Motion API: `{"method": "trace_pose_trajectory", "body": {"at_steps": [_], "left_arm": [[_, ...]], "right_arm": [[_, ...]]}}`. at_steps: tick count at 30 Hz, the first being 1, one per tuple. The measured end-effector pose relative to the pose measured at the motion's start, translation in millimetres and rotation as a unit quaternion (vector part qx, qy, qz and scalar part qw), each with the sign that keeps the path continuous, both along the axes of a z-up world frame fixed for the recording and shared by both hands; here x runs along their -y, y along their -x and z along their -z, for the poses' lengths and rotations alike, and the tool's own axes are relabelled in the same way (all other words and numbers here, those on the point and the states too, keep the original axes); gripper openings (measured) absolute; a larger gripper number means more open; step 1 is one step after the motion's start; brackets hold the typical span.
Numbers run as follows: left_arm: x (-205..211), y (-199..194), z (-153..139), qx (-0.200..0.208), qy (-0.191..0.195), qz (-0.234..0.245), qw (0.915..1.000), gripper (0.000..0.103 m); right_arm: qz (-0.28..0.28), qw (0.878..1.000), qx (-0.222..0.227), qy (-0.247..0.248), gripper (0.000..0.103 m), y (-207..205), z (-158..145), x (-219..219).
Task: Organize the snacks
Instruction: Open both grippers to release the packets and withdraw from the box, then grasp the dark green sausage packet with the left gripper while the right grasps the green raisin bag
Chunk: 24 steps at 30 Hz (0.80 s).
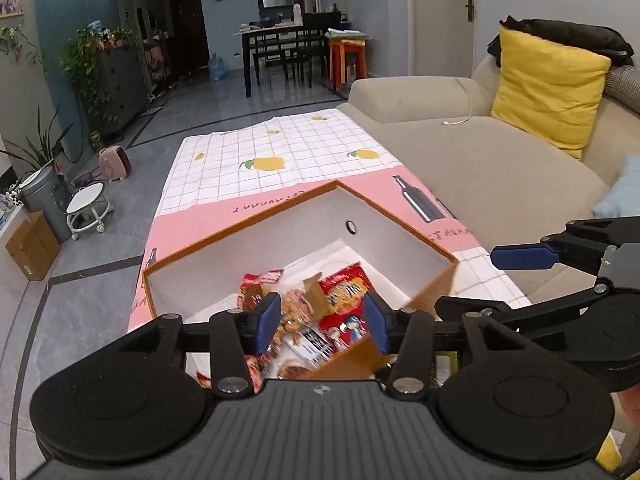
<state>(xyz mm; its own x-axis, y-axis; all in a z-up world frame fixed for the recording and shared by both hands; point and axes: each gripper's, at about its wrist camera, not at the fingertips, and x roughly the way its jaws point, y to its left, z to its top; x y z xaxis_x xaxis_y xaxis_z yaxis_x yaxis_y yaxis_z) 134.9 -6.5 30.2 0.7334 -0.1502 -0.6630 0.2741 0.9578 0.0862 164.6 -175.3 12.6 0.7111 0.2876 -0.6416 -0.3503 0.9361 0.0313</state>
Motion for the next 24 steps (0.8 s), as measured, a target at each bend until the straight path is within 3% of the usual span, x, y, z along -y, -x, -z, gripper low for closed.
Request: {"method": "trace_pose_trajectory", "body": {"at_steps": [7, 12, 19, 24], "left_arm": [[3, 32, 15, -0.006, 0.035, -0.021, 0.9991, 0.056], [5, 44, 39, -0.034, 0.061, -0.057, 0.9959, 0.056], [23, 62, 70, -0.021, 0.013, -0.059, 0.9980, 0.056], [34, 65, 87, -0.006, 0.013, -0.031, 0.9994, 0.056]], "right_arm": [[0.033, 0.999, 0.002, 0.001, 0.063, 43, 13, 21], [0.071, 0.997, -0.011, 0.010, 0.064, 70, 37, 35], [0.115, 0.993, -0.022, 0.017, 0.066, 86, 70, 52], [0.111, 0.994, -0.017, 0.015, 0.066, 87, 88, 53]]}}
